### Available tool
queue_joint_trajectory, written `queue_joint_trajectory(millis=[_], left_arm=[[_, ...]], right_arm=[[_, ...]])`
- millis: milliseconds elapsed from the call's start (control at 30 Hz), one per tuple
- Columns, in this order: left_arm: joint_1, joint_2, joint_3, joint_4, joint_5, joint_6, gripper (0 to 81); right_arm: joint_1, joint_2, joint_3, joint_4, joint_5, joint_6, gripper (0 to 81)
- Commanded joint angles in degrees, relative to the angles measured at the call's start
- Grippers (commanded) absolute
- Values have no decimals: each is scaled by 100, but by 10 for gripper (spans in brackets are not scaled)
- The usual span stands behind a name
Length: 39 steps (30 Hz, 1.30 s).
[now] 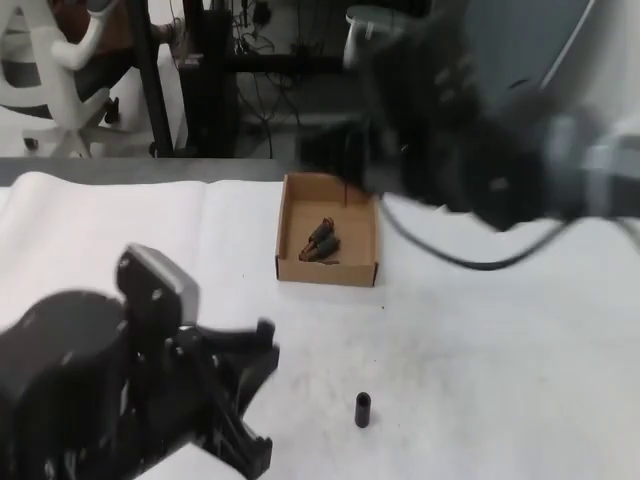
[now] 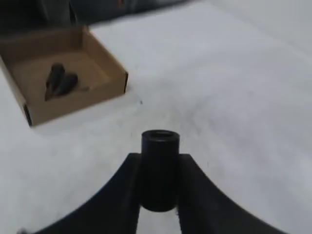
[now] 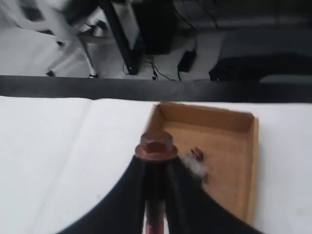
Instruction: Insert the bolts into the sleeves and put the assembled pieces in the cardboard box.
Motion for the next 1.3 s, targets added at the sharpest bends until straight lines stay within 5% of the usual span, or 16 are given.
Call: queue_joint_trajectory(millis=[0, 100, 367, 533, 1267], left_arm=[[-19, 242, 326, -1672, -286, -7, 18], [-70, 905, 325, -2322, -195, -28, 18], [-463, 2291, 301, -3915, -432, 37, 18], [-477, 2438, 301, -3952, -732, -868, 18], [-477, 2438, 246, -4188, -431, -870, 18]], right_arm=[[43, -631, 489, -704, -743, -739, 4], [265, -1103, 1095, -1491, -1276, -1179, 4], [871, -1367, 2220, -2867, -1279, -1336, 4], [924, -1367, 2626, -3287, -1264, -1334, 4], [1015, -1314, 3216, -4879, -1527, -772, 4]])
